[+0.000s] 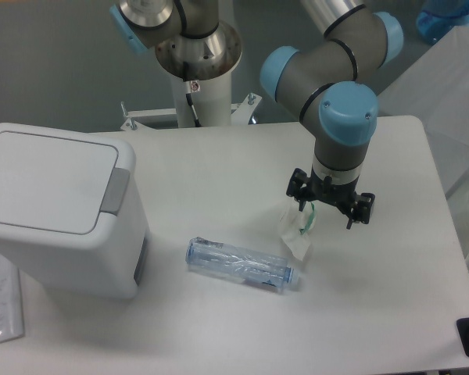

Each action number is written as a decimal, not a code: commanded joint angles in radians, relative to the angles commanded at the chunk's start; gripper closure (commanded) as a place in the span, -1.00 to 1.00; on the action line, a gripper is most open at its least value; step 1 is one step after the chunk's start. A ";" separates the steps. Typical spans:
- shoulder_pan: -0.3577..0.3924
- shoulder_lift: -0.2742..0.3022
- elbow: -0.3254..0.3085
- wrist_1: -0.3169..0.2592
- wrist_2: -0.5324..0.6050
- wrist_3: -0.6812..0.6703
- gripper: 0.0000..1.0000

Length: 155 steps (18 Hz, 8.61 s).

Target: Open the trash can

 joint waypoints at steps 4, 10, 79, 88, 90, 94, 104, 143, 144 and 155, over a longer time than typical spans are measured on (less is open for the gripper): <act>0.000 0.000 -0.002 0.000 0.000 0.000 -1.00; -0.002 0.000 0.005 -0.002 -0.009 -0.009 -1.00; -0.276 0.273 -0.078 0.170 -0.442 -0.683 -1.00; -0.278 0.267 -0.081 0.170 -0.442 -0.684 -1.00; -0.278 0.265 -0.081 0.170 -0.442 -0.684 -1.00; -0.278 0.259 -0.086 0.170 -0.442 -0.684 -1.00; -0.278 0.261 -0.075 0.166 -0.442 -0.690 -1.00; -0.290 0.232 -0.003 0.172 -0.436 -0.697 -1.00; -0.275 0.218 0.008 0.172 -0.417 -0.678 -1.00; -0.060 0.089 -0.011 0.156 -0.115 -0.244 -1.00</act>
